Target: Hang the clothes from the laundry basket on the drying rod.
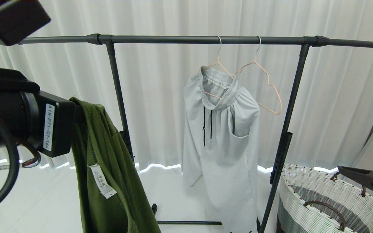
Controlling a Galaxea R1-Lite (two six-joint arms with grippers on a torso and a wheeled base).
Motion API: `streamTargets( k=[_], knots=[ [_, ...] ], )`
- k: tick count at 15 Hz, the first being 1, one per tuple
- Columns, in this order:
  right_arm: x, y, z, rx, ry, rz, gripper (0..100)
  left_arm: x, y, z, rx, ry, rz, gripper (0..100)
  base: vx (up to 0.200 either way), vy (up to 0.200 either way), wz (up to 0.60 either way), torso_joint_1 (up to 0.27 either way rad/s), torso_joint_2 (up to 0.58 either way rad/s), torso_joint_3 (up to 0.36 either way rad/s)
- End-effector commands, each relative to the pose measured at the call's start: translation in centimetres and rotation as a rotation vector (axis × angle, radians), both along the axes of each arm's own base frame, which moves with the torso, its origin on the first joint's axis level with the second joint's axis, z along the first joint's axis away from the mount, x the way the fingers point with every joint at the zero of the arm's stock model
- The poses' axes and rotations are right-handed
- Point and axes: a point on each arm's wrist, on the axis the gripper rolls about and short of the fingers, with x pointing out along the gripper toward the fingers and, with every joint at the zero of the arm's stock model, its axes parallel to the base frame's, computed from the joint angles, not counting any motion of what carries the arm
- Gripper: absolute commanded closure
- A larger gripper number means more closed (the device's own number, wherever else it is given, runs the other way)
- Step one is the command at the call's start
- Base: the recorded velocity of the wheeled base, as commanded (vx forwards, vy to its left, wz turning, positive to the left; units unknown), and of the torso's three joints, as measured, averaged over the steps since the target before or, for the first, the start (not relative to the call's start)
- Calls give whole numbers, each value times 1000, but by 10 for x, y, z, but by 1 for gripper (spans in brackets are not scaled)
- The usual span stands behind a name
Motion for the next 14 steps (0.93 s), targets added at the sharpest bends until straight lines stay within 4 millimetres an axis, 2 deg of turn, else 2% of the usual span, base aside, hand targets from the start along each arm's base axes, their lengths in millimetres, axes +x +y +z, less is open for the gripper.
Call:
streamTargets(
  k=[1, 4, 7, 10, 14],
  knots=[
    [-1, -5, -13, -56, 14, -51, 0, -2, 2, -1, 0, 1, 1, 100, 0, 0, 0, 0, 0, 0],
    [-9, -12, -31, -160, 22, -74, 0, -1, 2, -4, 8, 10, 1, 100, 0, 0, 0, 0, 0, 0],
    [-7, -16, -40, -140, 6, -112, 0, -3, 3, -7, 17, 13, 4, 100, 0, 0, 0, 0, 0, 0],
    [-2, -20, -41, -101, -6, -170, 0, -5, 6, -10, 32, 11, 26, 100, 0, 0, 0, 20, -37, -27],
    [-3, -23, -40, -73, -5, -201, 0, -6, 7, -10, 31, 9, 25, 100, 0, 0, 0, 149, -375, -224]
  ],
)
